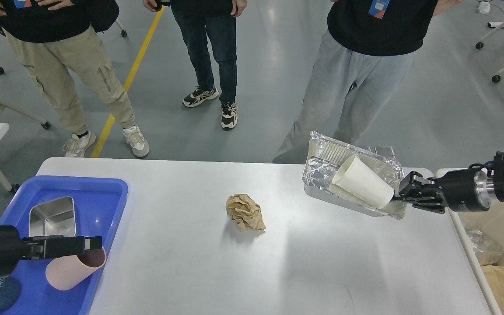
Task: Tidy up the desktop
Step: 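Withdraw the left gripper back over the blue tray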
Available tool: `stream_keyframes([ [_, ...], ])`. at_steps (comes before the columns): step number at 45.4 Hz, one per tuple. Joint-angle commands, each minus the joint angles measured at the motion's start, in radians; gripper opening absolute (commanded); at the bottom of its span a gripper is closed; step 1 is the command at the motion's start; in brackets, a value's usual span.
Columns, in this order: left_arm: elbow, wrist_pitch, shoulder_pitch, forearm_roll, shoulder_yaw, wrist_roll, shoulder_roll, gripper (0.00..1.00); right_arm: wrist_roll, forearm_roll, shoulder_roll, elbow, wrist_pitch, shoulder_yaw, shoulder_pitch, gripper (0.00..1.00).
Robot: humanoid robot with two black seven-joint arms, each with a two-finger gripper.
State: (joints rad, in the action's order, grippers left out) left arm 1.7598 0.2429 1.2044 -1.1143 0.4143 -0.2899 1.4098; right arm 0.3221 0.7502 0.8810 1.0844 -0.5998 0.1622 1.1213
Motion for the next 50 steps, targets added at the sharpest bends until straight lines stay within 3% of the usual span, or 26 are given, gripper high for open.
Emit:
stream_keyframes([
  [1,0.000,0.053,0.020,-0.042,-0.029,-0.002,0.070,0.94,0.000,0.000,0.001,0.000,0.000,0.000,-0.002,0.00],
  [10,0.001,0.196,0.055,-0.071,-0.152,-0.002,0.192,0.94,0.000,0.000,0.000,-0.003,0.000,0.000,-0.005,0.00],
  [22,0.000,0.223,0.058,-0.214,-0.267,-0.002,0.202,0.94,-0.001,0.003,-0.002,-0.004,0.000,-0.001,-0.006,0.00],
  [32,0.000,0.305,0.064,-0.255,-0.351,-0.002,0.202,0.94,0.000,0.003,-0.002,-0.006,0.002,-0.001,-0.009,0.00],
  [50,0.000,0.306,0.075,-0.354,-0.361,0.000,0.150,0.94,-0.001,0.005,-0.017,-0.008,0.002,-0.001,-0.009,0.00],
])
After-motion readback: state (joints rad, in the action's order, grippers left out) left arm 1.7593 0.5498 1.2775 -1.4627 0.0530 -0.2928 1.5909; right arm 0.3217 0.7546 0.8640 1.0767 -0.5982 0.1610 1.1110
